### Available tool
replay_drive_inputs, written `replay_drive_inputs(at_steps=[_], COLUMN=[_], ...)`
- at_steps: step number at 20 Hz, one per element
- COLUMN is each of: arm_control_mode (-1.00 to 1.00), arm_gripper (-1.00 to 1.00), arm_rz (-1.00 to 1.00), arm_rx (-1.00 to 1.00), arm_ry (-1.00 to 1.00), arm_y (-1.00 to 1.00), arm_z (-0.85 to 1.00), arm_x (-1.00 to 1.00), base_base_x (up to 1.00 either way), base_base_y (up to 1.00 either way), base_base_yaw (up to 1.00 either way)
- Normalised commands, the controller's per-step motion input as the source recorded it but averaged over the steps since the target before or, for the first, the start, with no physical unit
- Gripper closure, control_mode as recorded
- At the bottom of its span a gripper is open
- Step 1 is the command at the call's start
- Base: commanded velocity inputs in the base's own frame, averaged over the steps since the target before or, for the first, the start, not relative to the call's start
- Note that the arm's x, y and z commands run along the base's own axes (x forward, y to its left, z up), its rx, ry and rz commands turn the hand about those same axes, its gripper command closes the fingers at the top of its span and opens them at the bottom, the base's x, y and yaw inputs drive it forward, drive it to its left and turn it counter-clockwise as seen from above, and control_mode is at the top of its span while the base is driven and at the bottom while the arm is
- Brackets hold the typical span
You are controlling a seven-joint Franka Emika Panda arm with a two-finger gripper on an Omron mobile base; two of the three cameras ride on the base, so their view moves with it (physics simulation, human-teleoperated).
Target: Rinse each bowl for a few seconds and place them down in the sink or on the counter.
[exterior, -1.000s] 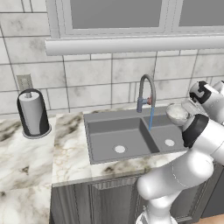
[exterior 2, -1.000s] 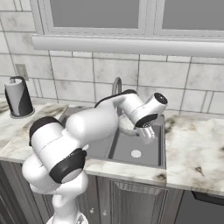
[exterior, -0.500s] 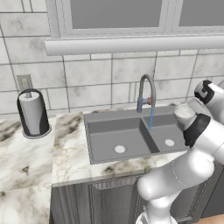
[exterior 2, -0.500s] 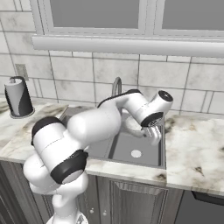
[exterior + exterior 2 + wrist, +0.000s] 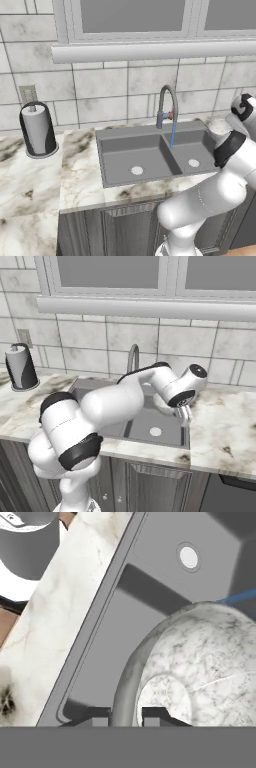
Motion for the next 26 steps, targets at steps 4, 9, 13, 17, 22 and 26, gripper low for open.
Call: replay_drive_inputs(at_steps=[4, 9, 13, 17, 22, 26], arm_control_mode=[-1.0, -1.0, -1.0, -1.0, -1.0, -1.0], arm_gripper=[1.0, 1.0, 1.0, 1.0, 1.0, 1.0], arm_rz=[-0.14, -0.14, -0.11, -0.11, -0.08, -0.04], arm_rx=[0.0, 0.0, -0.01, 0.0, 0.0, 0.02], arm_ry=[-0.01, 0.0, 0.0, 0.01, 0.02, 0.0], arm_y=[-0.29, -0.29, -0.26, -0.29, -0.2, -0.22], arm_z=[-0.02, 0.0, 0.0, 0.0, -0.05, -0.11], arm_x=[0.0, 0.08, 0.14, 0.12, 0.14, 0.05], base_base_x=[0.0, 0.0, 0.0, 0.0, 0.0, 0.0], base_base_y=[0.0, 0.0, 0.0, 0.0, 0.0, 0.0], base_base_yaw=[0.0, 0.0, 0.0, 0.0, 0.0, 0.0])
